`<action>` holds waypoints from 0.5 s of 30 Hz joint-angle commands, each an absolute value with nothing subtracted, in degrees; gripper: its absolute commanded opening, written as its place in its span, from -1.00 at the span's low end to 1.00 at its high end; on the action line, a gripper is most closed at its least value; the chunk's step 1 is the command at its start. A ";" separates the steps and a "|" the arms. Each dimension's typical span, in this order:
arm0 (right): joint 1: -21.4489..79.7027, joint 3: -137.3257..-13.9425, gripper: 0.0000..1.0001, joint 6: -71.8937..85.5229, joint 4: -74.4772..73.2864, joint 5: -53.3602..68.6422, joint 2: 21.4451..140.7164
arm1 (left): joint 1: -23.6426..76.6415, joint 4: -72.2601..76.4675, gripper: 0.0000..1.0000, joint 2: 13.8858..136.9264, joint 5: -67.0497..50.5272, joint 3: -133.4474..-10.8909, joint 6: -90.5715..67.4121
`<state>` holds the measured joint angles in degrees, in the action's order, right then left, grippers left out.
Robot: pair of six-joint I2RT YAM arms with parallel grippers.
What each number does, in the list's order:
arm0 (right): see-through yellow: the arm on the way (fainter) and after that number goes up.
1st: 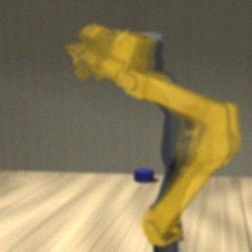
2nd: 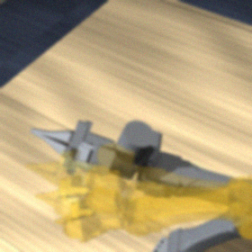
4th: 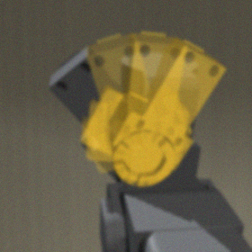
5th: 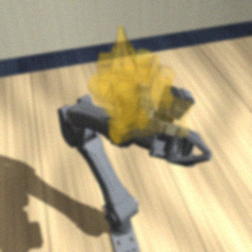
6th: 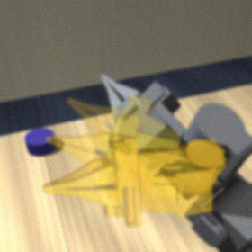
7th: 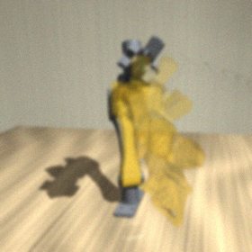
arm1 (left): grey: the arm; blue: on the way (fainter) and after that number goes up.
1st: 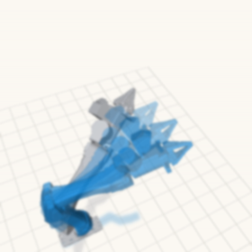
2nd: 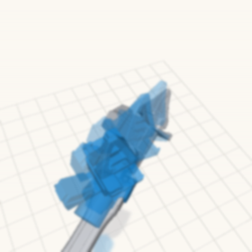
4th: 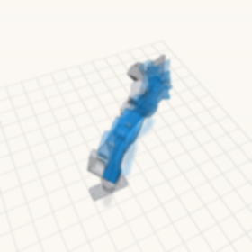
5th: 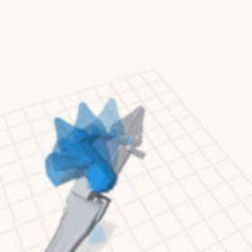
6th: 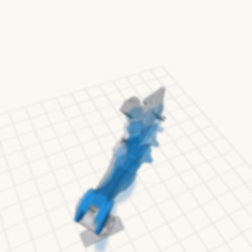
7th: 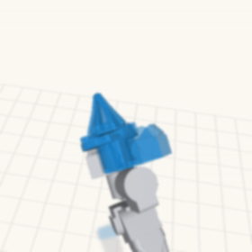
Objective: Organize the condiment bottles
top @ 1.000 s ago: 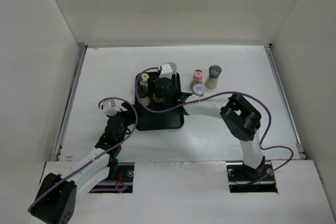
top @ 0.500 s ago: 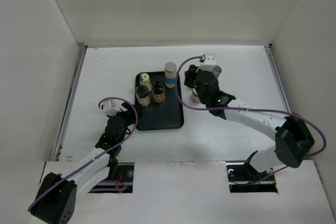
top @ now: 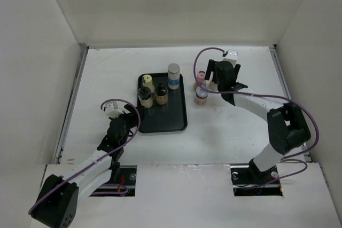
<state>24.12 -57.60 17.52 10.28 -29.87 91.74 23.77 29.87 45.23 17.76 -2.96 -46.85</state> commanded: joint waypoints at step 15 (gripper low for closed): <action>20.96 -66.01 0.22 16.17 13.97 -28.21 100.12 | 24.21 32.87 0.43 45.27 17.93 -1.67 -46.14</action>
<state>20.93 -64.34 16.36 11.16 -27.86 101.41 23.83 29.87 45.56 17.76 -2.96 -46.85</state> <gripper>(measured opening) 0.692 0.713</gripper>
